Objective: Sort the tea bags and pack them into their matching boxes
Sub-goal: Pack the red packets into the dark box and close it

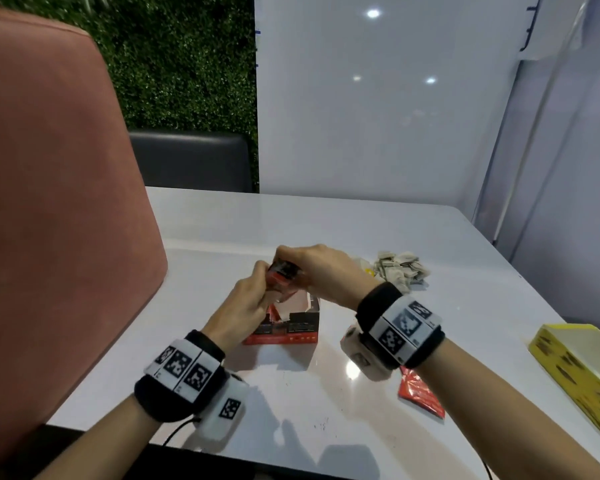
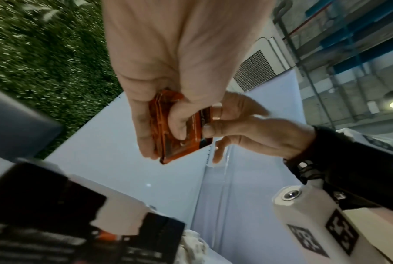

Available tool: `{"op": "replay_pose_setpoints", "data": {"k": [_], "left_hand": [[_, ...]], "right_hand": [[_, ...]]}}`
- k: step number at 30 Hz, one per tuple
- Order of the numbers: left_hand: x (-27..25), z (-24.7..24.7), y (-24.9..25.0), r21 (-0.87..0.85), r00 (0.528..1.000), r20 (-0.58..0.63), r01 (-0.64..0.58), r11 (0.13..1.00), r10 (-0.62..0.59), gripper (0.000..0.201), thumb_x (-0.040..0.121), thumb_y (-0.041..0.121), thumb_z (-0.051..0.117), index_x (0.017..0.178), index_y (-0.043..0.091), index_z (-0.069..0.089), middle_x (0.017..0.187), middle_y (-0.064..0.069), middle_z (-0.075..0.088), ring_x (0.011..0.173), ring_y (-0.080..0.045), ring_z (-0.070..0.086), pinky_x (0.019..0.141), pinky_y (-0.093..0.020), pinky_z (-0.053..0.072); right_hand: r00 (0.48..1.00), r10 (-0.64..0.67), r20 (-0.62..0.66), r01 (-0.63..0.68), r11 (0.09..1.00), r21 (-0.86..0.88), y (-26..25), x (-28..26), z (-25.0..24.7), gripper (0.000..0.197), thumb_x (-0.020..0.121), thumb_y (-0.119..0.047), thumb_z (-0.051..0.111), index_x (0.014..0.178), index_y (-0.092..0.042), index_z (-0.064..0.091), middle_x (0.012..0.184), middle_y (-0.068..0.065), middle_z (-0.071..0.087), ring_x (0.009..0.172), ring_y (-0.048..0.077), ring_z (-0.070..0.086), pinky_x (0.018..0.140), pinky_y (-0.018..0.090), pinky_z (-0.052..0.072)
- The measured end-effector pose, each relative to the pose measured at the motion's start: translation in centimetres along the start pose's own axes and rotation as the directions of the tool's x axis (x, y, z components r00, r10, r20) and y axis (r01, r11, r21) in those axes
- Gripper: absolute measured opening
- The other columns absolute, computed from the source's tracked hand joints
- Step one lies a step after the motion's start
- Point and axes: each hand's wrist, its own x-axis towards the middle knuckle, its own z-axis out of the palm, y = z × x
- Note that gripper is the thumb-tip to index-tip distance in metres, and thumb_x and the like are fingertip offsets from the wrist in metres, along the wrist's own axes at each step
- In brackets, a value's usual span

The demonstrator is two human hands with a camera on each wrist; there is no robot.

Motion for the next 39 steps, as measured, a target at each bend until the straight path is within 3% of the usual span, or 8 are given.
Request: {"op": "replay_pose_setpoints", "data": {"k": [4,10,16,24,27,31,35,39], "left_hand": [[0.7,-0.8,-1.8,-0.058,0.997,0.011,0.081,0.995,-0.08,0.027,0.093,0.015,0.054,0.114,0.013,0.037,0.107,0.005,0.06,0.101,-0.014,0.058,0.074,-0.01,0.043],[2.2,-2.8,-6.7,0.24,0.884,0.312,0.281,0.929,-0.348,0.123,0.07,0.029,0.08,0.148,0.019,-0.016,0.156,-0.011,0.005,0.144,-0.025,0.008,0.115,-0.039,0.018],[2.8,-1.6,-8.1,0.183,0.873,0.401,0.221,0.958,-0.278,0.09,0.074,0.014,0.076,0.146,0.019,0.022,0.141,-0.007,0.041,0.13,-0.02,0.04,0.105,-0.033,0.038],[2.6,-1.6,-8.5,0.123,0.896,0.361,0.229,0.966,-0.259,0.084,0.072,0.013,0.077,0.142,0.017,0.031,0.136,-0.005,0.046,0.122,-0.017,0.046,0.1,-0.031,0.045],[2.4,-1.7,-8.6,0.122,0.897,0.357,0.231,0.965,-0.26,0.082,0.073,0.014,0.077,0.141,0.017,0.031,0.136,-0.005,0.046,0.122,-0.016,0.046,0.098,-0.029,0.045],[2.5,-1.6,-8.4,0.118,0.899,0.354,0.232,0.966,-0.259,0.081,0.073,0.012,0.077,0.141,0.016,0.032,0.135,-0.005,0.047,0.118,-0.014,0.046,0.095,-0.023,0.045],[2.6,-1.5,-8.2,0.122,0.897,0.361,0.227,0.966,-0.256,0.082,0.073,0.011,0.077,0.141,0.015,0.032,0.135,-0.004,0.048,0.113,-0.01,0.045,0.092,-0.019,0.042],[2.7,-1.5,-8.1,0.161,0.893,0.374,0.204,0.966,-0.251,0.082,0.073,0.014,0.077,0.141,0.016,0.032,0.135,-0.003,0.048,0.114,-0.01,0.046,0.095,-0.021,0.039]], "right_hand": [[0.997,-0.068,-0.022,0.068,0.998,-0.018,0.2,2.5,1.1,0.023,0.089,-0.01,0.057,0.111,-0.015,0.053,0.101,0.008,0.066,0.091,0.029,0.061,0.062,0.034,0.044],[0.968,-0.058,0.246,0.111,0.972,-0.209,1.9,4.2,3.5,0.034,0.093,-0.014,0.054,0.127,-0.015,0.051,0.11,0.011,0.065,0.097,0.03,0.063,0.075,0.039,0.054],[0.879,-0.086,0.47,0.218,0.947,-0.234,1.6,4.4,6.9,0.033,0.091,-0.023,0.055,0.123,-0.016,0.055,0.107,0.012,0.064,0.094,0.031,0.064,0.073,0.034,0.049],[0.951,-0.095,0.294,0.08,0.995,0.064,1.8,4.4,7.8,0.038,0.084,-0.002,0.059,0.117,-0.019,0.061,0.116,0.007,0.06,0.108,0.023,0.054,0.087,0.04,0.05],[0.985,0.035,0.171,-0.07,0.977,0.201,3.0,3.6,6.3,0.028,0.084,0.002,0.054,0.108,-0.01,0.063,0.116,0.011,0.06,0.105,0.025,0.057,0.087,0.037,0.05],[0.921,0.266,0.286,-0.313,0.94,0.135,3.1,3.2,5.5,0.023,0.082,0.009,0.049,0.09,-0.004,0.066,0.105,0.02,0.063,0.081,0.029,0.063,0.068,0.028,0.049],[0.851,0.296,0.434,-0.325,0.946,-0.007,1.5,3.8,6.2,0.026,0.088,-0.012,0.059,0.11,0.001,0.061,0.111,0.019,0.064,0.086,0.028,0.06,0.077,0.032,0.049],[0.813,0.188,0.55,-0.23,0.973,0.007,0.8,4.5,7.4,0.055,0.086,-0.019,0.06,0.136,-0.023,0.04,0.12,0.008,0.062,0.109,0.028,0.058,0.09,0.036,0.047]]}}
